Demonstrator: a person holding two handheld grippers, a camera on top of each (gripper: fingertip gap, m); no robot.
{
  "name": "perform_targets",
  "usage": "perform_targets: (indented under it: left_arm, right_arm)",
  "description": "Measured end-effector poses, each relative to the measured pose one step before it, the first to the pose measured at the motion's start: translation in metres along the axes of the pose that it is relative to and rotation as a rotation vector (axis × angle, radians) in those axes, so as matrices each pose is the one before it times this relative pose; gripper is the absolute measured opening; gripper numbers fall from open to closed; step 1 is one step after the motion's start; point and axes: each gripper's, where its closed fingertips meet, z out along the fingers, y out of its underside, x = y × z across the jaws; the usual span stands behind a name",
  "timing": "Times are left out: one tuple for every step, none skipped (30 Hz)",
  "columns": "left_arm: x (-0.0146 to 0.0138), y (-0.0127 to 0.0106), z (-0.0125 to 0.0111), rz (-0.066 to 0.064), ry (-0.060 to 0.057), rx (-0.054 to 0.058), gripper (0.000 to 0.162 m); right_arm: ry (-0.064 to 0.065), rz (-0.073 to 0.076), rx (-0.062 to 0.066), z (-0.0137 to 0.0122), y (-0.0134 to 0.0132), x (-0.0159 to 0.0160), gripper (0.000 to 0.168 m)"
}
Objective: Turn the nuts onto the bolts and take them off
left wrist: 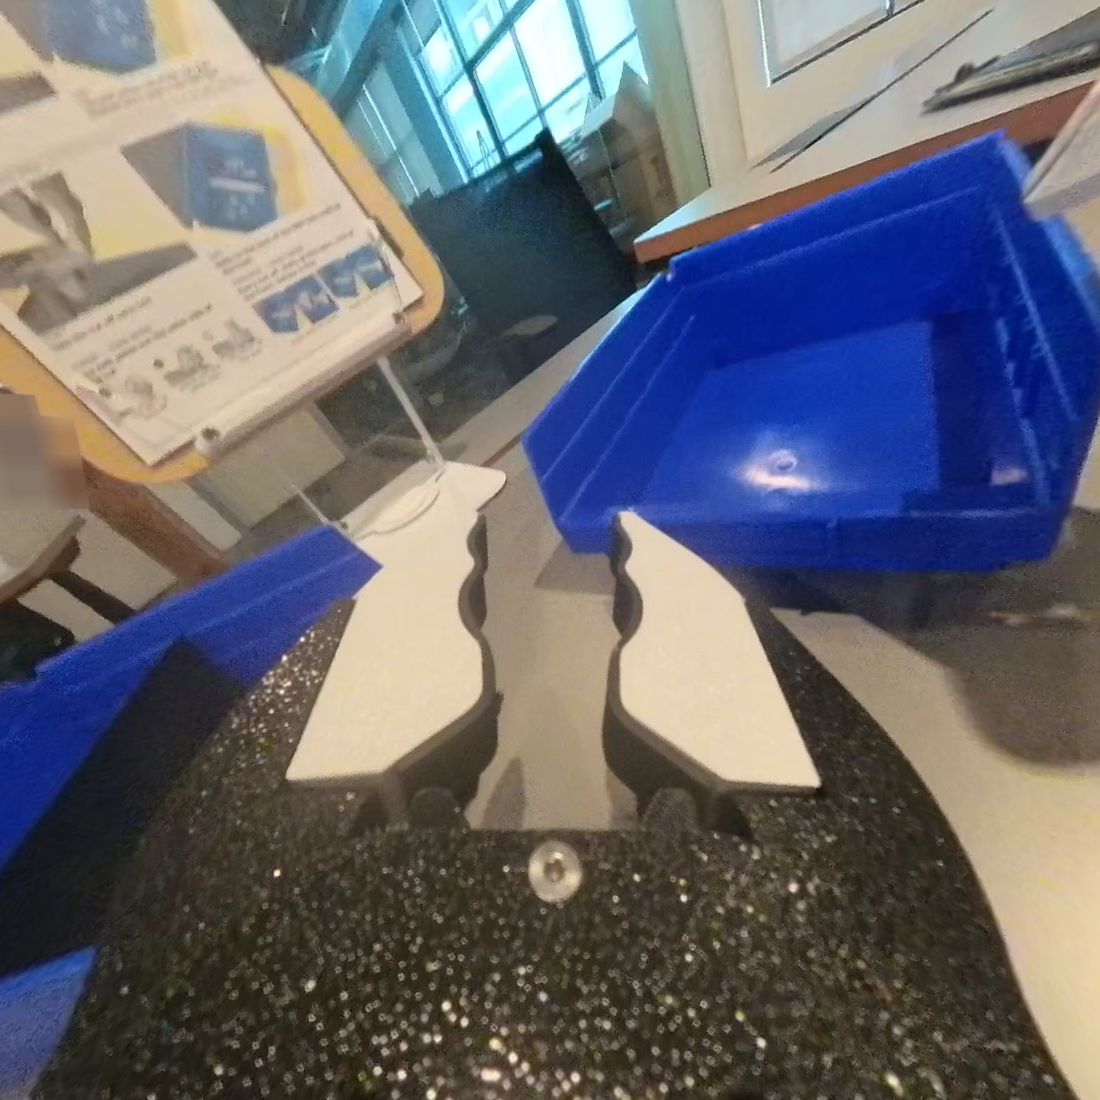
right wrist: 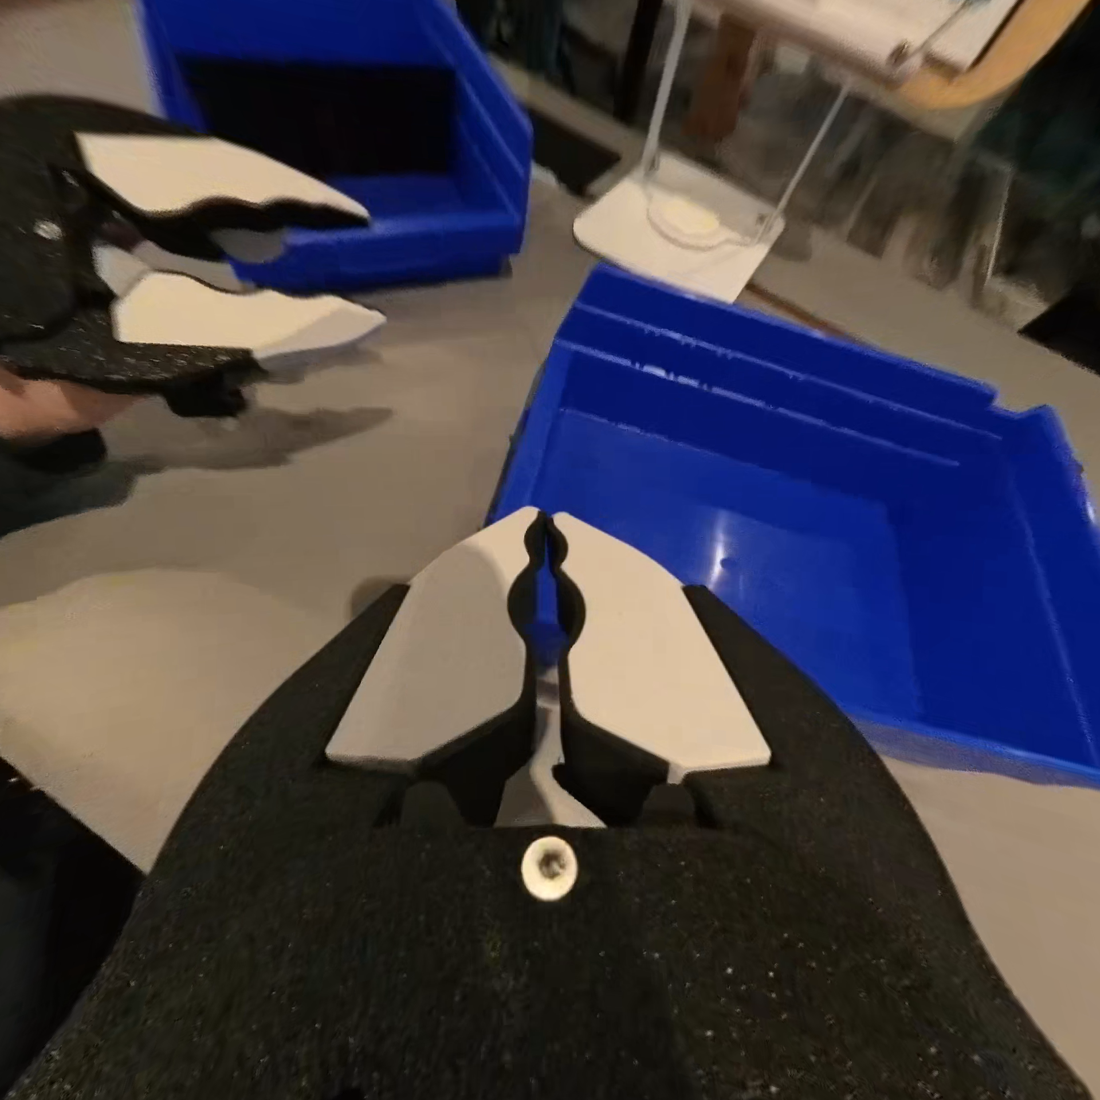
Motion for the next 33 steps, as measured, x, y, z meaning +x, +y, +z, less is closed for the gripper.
perform_targets:
  left_arm:
    - [-0.00168, 0.00626, -0.00192, -0.0187, 0.0100, -0.0078, 0.040]
    - [-0.00105, 0.00505, -0.00098, -0.0109, 0.0113, -0.0102, 0.040]
    - [-0.00141, 0.00539, 0.00006, -0.0040, 0.0057, -0.0191, 0.040]
    - [-0.00148, 0.00498, 0.00091, -0.0072, 0.0023, -0.0210, 0.042]
    - [-0.00063, 0.00327, 0.00111, -0.0175, 0.0056, -0.0119, 0.043]
    - [0.00073, 0.00167, 0.00105, -0.0277, 0.0134, -0.0063, 0.044]
    - [0.00117, 0.00050, 0.00066, -0.0276, 0.0157, -0.0065, 0.046]
    - [0.00087, -0.00040, -0.00004, -0.0163, 0.0102, -0.0042, 0.049]
    - [0.00051, -0.00116, -0.00059, -0.0023, 0.0046, 0.0016, 0.050]
    - [0.00016, -0.00138, -0.00078, 0.0071, -0.0007, 0.0057, 0.050]
    - [0.00002, -0.00056, -0.00066, 0.0086, -0.0031, 0.0041, 0.049]
    - [0.00048, 0.00014, -0.00024, 0.0051, 0.0005, 0.0016, 0.049]
    - [0.00085, 0.00090, 0.00009, 0.0014, 0.0036, 0.0009, 0.049]
    - [0.00065, 0.00146, 0.00027, -0.0006, 0.0040, -0.0023, 0.049]
    - [0.00018, 0.00175, 0.00051, -0.0015, 0.0031, -0.0058, 0.048]
    - [-0.00002, 0.00144, 0.00055, -0.0034, 0.0029, -0.0052, 0.048]
    - [-0.00014, 0.00044, 0.00030, -0.0057, 0.0033, -0.0007, 0.048]
    - [-0.00016, -0.00036, -0.00002, -0.0076, 0.0032, 0.0033, 0.048]
    - [-0.00018, -0.00078, -0.00018, -0.0081, 0.0022, 0.0042, 0.048]
    - [0.00020, -0.00095, -0.00030, -0.0065, 0.0029, 0.0038, 0.048]
    - [0.00049, -0.00129, -0.00036, -0.0039, 0.0037, 0.0059, 0.048]
    - [0.00085, -0.00111, -0.00023, -0.0014, 0.0046, 0.0068, 0.048]
    - [0.00119, -0.00056, -0.00008, 0.0002, 0.0045, 0.0035, 0.048]
    - [0.00099, 0.00011, 0.00023, 0.0010, 0.0034, 0.0000, 0.048]
    - [0.00095, 0.00020, 0.00017, 0.0023, 0.0027, -0.0002, 0.048]
    - [0.00093, 0.00017, 0.00034, 0.0043, 0.0025, 0.0013, 0.048]
    - [0.00078, 0.00042, 0.00008, 0.0054, 0.0019, 0.0004, 0.048]
    - [0.00042, 0.00052, 0.00004, 0.0047, 0.0011, -0.0015, 0.048]
    - [0.00033, 0.00036, 0.00012, 0.0026, 0.0011, -0.0006, 0.047]
    - [0.00030, 0.00018, 0.00019, -0.0004, 0.0024, 0.0010, 0.047]
    - [0.00048, 0.00024, 0.00021, -0.0033, 0.0039, 0.0010, 0.047]
    - [0.00055, 0.00029, 0.00027, -0.0044, 0.0041, 0.0005, 0.047]
    - [0.00066, 0.00042, 0.00048, -0.0040, 0.0041, -0.0003, 0.047]
  right_arm:
    - [0.0080, -0.0037, -0.0787, 0.00913, 0.00314, 0.00273, 0.000]
    - [0.0154, -0.0012, -0.0795, 0.00828, 0.00302, 0.00465, 0.000]
    - [-0.0011, -0.0052, -0.0747, 0.00750, 0.00246, 0.00248, 0.000]
    - [-0.0223, 0.0013, -0.0779, 0.00708, 0.00337, 0.00000, 0.000]
    - [-0.0324, 0.0130, -0.0841, 0.00659, 0.00536, -0.00103, 0.000]
    - [-0.0400, 0.0124, -0.0933, 0.00470, 0.00731, -0.00192, 0.000]
    - [-0.0058, 0.0105, -0.0393, 0.00103, 0.00095, 0.00249, 0.000]
    - [0.0140, -0.0067, -0.0395, 0.00058, 0.00262, 0.00479, 0.000]
    - [-0.0007, -0.0014, -0.0551, 0.00133, 0.00584, 0.00323, 0.000]
    - [-0.0447, 0.0090, -0.0538, 0.00119, 0.00626, -0.00206, 0.000]
    - [-0.0426, 0.0089, -0.0545, 0.00023, 0.00775, -0.00097, 0.000]
    - [-0.0002, 0.0106, -0.0565, -0.00122, 0.00921, 0.00550, 0.000]
    - [0.0206, 0.0036, -0.0576, -0.00223, 0.01073, 0.00857, 0.000]
    - [0.0126, 0.0094, -0.0358, -0.00204, 0.00866, 0.00818, 0.000]
    - [0.0027, 0.0123, -0.0515, -0.00062, 0.01182, 0.00736, 0.000]
    - [0.0070, 0.0091, -0.0527, 0.00025, 0.01295, 0.00794, 0.000]
    - [0.0098, 0.0004, -0.0534, 0.00121, 0.01345, 0.00840, 0.000]
    - [0.0136, 0.0068, -0.0448, 0.00185, 0.01274, 0.00905, 0.000]
    - [0.0226, 0.0116, -0.0286, 0.00223, 0.01046, 0.01054, 0.000]
    - [0.0130, 0.0119, -0.0228, 0.00287, 0.00925, 0.00948, 0.000]
    - [0.0076, 0.0186, -0.0156, 0.00302, 0.00802, 0.00900, 0.000]
    - [0.0197, 0.0174, -0.0153, 0.00262, 0.00761, 0.01041, 0.000]
    - [0.0336, 0.0106, -0.0141, 0.00258, 0.00683, 0.01220, 0.000]
    - [0.0404, 0.0117, -0.0119, 0.00278, 0.00587, 0.01343, 0.000]
    - [0.0350, 0.0194, -0.0118, 0.00275, 0.00528, 0.01254, 0.000]
    - [0.0239, 0.0193, 0.0005, 0.00148, 0.00339, 0.00982, 0.000]
    - [0.0116, 0.0166, 0.0433, -0.00171, -0.00196, 0.00558, 0.000]
    - [-0.0004, 0.0220, 0.0845, -0.00573, -0.00718, 0.00202, 0.000]
    - [0.0036, 0.0218, 0.1080, -0.00913, -0.01045, 0.00171, 0.000]
    - [0.0391, 0.0173, 0.1145, -0.01113, -0.01077, 0.00666, 0.006]
    - [0.0551, 0.0204, 0.0950, -0.01036, -0.00788, 0.00998, 0.027]
    - [0.0321, 0.0350, 0.0557, -0.00751, -0.00310, 0.00874, 0.042]
    - [-0.0098, 0.0493, 0.0223, -0.00294, 0.00095, 0.00451, 0.053]
